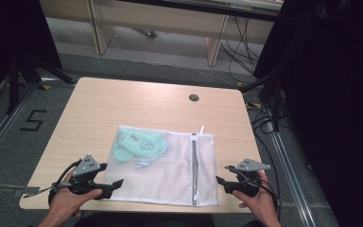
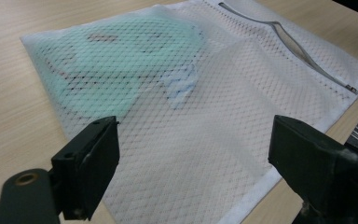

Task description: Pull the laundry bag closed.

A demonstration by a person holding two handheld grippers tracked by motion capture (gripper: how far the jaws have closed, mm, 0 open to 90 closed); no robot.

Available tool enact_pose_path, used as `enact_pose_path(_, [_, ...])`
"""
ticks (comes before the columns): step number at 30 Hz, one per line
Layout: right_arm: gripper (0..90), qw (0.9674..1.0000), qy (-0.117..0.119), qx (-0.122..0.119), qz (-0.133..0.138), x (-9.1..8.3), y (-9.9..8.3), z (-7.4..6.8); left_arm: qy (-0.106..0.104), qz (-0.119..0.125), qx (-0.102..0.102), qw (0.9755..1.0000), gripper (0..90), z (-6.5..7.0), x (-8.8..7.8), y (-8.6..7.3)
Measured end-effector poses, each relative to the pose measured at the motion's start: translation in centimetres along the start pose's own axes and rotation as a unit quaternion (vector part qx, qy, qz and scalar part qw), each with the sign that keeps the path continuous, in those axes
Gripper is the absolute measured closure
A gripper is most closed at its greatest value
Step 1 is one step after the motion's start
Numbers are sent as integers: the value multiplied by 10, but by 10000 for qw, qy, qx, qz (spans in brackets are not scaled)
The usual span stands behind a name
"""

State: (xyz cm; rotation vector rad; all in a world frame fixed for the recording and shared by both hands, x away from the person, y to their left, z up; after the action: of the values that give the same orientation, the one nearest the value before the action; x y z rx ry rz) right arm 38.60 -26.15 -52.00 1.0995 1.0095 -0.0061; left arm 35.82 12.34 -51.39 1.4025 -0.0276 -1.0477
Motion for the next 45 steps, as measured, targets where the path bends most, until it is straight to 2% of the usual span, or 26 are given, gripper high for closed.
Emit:
enact_pose_path(3, [301, 9999, 18, -116, -50, 1, -2, -1, -12, 36, 38, 10000, 158, 0, 1, 1])
enact_pose_path(4, [283, 10000, -27, -57, -68, 2, -2, -2, -3, 29, 67, 10000, 158, 0, 1, 1])
enact_pose_path(5, [275, 10000, -35, -6, -86, 1, -3, -2, -5, -130, 147, 9998, 157, 0, 0, -2])
enact_pose_path(6, [275, 10000, -11, -18, -67, 1, -2, -1, -18, 15, -3, 10000, 157, 3, 2, 0])
enact_pose_path(7, [274, 10000, -9, -6, -55, 1, -2, -1, -18, 15, -3, 10000, 157, 3, 2, 0])
enact_pose_path(11, [254, 9999, -1, -106, -27, 1, -2, 0, -39, -60, 152, 9999, 157, 3, 2, -1])
enact_pose_path(13, [236, 9998, 86, -186, -47, 2, -2, -5, -136, -26, -7, 9999, 150, 6, 4, 1])
enact_pose_path(15, [235, 9994, 138, -297, -79, 3, -2, -6, -103, 11, -9, 9999, 150, 6, 4, 1])
enact_pose_path(16, [234, 9993, 193, -317, -89, 4, -2, -9, -130, -20, 115, 9998, 149, 7, 5, 1])
enact_pose_path(18, [219, 9991, 243, -340, -100, 4, -1, -11, -110, -5, 113, 9999, 149, 9, 7, 1])
enact_pose_path(21, [218, 9991, 267, -322, -58, 3, -1, -12, -91, -79, 349, 9993, 151, 11, 11, 2])
enact_pose_path(22, [220, 9991, 287, -321, -53, 4, 0, -12, -99, -23, 294, 9995, 150, 14, 13, 3])
enact_pose_path(25, [221, 9983, 357, -462, -18, 5, 0, -14, -143, -8, 408, 9991, 168, 21, 19, 3])
enact_pose_path(26, [222, 9988, 365, -337, -51, 5, 0, -17, -240, -80, 482, 9985, 188, 26, 22, 2])
enact_pose_path(27, [222, 9988, 365, -337, -51, 5, 0, -17, -240, -80, 482, 9985, 192, 26, 22, 2])
enact_pose_path(28, [217, 9984, 375, -430, -51, 6, 1, -16, -312, -78, 513, 9982, 193, 33, 26, 2])
enact_pose_path(30, [218, 9983, 415, -399, -113, 6, 0, -18, -348, -52, 546, 9979, 196, 36, 27, 2])
enact_pose_path(31, [220, 9981, 458, -410, -95, 6, 1, -20, -493, -1, 550, 9973, 195, 42, 29, 3])
enact_pose_path(34, [222, 9971, 527, -553, -61, 8, 2, -22, -641, -10, 597, 9962, 192, 49, 32, 4])
enact_pose_path(36, [224, 9975, 542, -440, -73, 8, 2, -26, -696, 54, 560, 9960, 192, 52, 33, 4])
enact_pose_path(38, [235, 9962, 617, -611, -49, 10, 3, -28, -833, -19, 720, 9939, 198, 62, 38, 3])
enact_pose_path(39, [238, 9964, 678, -493, -100, 10, 3, -32, -894, -31, 779, 9929, 207, 66, 41, 1])
enact_pose_path(40, [244, 9954, 712, -637, -92, 11, 4, -32, -950, -128, 853, 9917, 209, 70, 43, 0])
enact_pose_path(41, [249, 9953, 775, -568, -149, 10, 3, -36, -932, -146, 1042, 9901, 210, 71, 46, -1])
enact_pose_path(43, [249, 9947, 778, -668, -109, 12, 4, -36, -986, -237, 1019, 9896, 218, 76, 48, -3])
enact_pose_path(45, [261, 9932, 849, -774, -160, 14, 5, -40, -1095, -295, 1197, 9863, 243, 86, 56, -6])
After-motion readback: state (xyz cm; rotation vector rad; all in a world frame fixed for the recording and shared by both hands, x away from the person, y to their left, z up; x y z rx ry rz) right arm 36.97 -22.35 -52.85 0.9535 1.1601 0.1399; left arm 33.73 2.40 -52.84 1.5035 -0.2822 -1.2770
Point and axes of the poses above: each handheld gripper's, and its own axes: x roughly forward along the jaws, y roughly out of its top, z roughly to its right, the point moved 9 cm from there along x, roughly forward along the jaws, and after that the axes turned 6 degrees about -x, right-handed, at the moved point
